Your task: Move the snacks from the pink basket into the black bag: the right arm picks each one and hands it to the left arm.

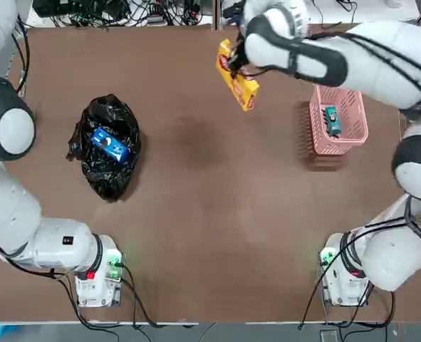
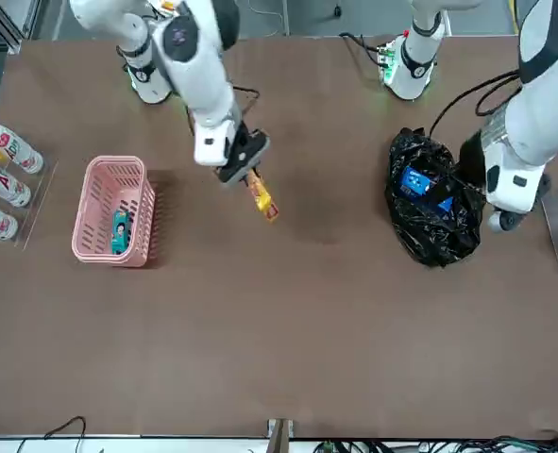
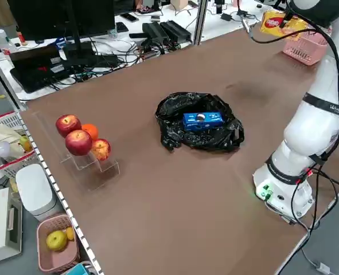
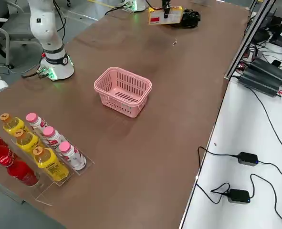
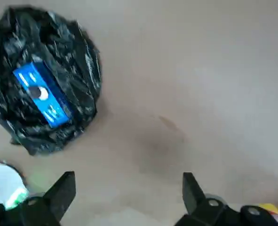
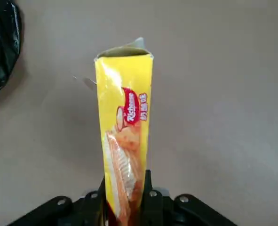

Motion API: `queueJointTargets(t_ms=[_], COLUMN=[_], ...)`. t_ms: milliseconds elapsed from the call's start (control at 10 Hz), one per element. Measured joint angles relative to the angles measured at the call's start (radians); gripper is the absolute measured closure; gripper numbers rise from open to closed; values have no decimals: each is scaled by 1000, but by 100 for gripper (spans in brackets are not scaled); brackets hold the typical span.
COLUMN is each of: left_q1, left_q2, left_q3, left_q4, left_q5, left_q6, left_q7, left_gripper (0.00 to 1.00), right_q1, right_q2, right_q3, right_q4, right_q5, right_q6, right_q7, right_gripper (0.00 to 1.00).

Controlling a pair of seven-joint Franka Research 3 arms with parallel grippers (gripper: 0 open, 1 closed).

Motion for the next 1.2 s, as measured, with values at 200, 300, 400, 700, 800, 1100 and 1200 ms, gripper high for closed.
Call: queueJointTargets(t_ms=[200,300,400,700,800,1100,1200], left_q1=[-26,-51,-79,-93,-82,-75,-76], left_q2=[26,38,49,79,85,97,119], left_q3=[-1,-1,-1,1,4,7,7], left_q4=[-4,-12,-28,-64,-64,-59,-38], left_q5=[-11,-13,-15,-100,-153,-226,-233], left_q6=[-1,-1,-1,45,55,66,76], left_q7=[-78,-114,-154,-199,-213,-305,-339], left_gripper=[0,0,0,0,0,0,0], right_q1=[54,60,64,84,91,102,107], right_q2=[91,122,145,176,182,200,212], right_q3=[-1,-1,-1,-1,-1,0,0], right_q4=[90,113,129,189,207,215,215], right_q5=[-26,-33,-34,-35,-34,8,36], right_q6=[8,28,59,119,141,340,398], right_q7=[23,22,22,22,23,29,30], right_gripper=[73,73,73,73,73,73,73])
